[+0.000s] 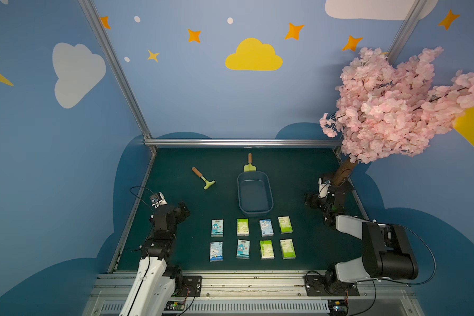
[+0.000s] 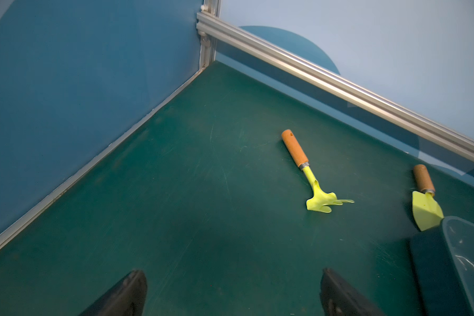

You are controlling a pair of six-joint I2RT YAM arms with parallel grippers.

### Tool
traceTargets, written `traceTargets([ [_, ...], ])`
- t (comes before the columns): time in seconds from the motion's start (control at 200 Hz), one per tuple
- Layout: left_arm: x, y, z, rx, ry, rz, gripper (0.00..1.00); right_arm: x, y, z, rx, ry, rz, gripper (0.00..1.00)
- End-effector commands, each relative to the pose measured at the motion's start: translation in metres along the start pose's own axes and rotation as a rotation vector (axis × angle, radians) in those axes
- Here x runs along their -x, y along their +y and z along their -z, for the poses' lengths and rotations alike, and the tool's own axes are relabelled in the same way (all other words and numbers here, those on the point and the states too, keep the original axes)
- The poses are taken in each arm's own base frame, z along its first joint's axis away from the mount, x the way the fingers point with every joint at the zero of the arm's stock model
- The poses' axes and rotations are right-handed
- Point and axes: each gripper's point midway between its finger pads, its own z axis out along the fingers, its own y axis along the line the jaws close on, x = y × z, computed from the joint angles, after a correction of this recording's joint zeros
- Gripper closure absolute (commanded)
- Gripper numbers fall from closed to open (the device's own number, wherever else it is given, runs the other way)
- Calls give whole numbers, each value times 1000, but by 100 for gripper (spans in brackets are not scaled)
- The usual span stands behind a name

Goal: Take the pocket tissues out of the storage box
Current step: Reset both arms

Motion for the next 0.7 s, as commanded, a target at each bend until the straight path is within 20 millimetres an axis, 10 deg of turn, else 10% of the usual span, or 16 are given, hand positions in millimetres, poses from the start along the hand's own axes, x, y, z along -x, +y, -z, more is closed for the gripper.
traceTargets([
  [0.0, -1, 1, -10, -8, -14, 15, 0, 11, 8, 0, 42, -63, 37, 2],
  [0.691, 3, -31, -98, -148, -112, -202, 0, 11, 9, 0, 37, -61, 42, 2],
])
